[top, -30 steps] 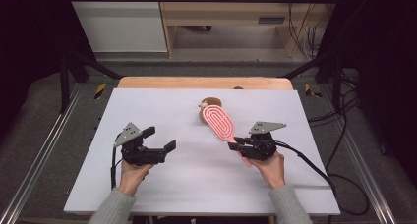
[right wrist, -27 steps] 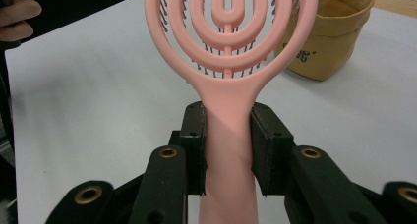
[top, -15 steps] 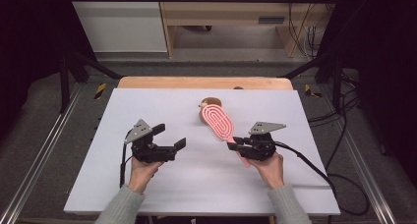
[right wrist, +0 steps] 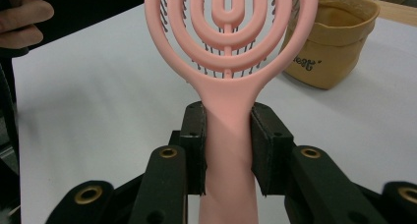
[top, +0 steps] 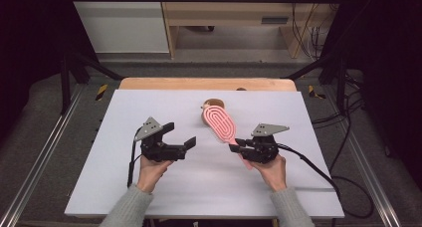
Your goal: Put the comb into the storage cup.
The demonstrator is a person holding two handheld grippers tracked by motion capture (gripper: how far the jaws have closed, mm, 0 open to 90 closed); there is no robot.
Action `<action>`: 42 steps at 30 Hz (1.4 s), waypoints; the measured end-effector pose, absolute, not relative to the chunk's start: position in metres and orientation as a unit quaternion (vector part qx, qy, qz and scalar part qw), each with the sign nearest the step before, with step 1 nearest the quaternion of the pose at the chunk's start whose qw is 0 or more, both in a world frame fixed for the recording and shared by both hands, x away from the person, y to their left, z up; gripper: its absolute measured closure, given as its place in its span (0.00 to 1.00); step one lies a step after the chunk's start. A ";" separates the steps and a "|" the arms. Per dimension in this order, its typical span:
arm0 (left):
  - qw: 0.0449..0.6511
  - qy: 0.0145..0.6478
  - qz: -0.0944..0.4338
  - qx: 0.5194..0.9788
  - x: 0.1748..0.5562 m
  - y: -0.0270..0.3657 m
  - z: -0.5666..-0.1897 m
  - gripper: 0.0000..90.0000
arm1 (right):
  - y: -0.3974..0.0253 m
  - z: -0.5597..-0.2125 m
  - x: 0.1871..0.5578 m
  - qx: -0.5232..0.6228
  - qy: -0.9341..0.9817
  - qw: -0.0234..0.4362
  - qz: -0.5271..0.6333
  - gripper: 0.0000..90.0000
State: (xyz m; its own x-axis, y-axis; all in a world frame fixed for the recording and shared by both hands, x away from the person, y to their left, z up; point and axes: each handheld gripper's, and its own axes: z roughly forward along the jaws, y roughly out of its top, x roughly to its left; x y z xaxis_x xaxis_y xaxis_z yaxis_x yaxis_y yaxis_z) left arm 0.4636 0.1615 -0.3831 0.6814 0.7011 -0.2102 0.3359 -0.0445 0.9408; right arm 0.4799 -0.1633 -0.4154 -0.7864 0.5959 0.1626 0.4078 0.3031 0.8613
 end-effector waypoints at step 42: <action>0.586 0.380 0.122 0.705 0.478 0.104 -0.383 0.02 | -0.162 -0.415 0.478 0.308 0.798 0.098 0.508 0.78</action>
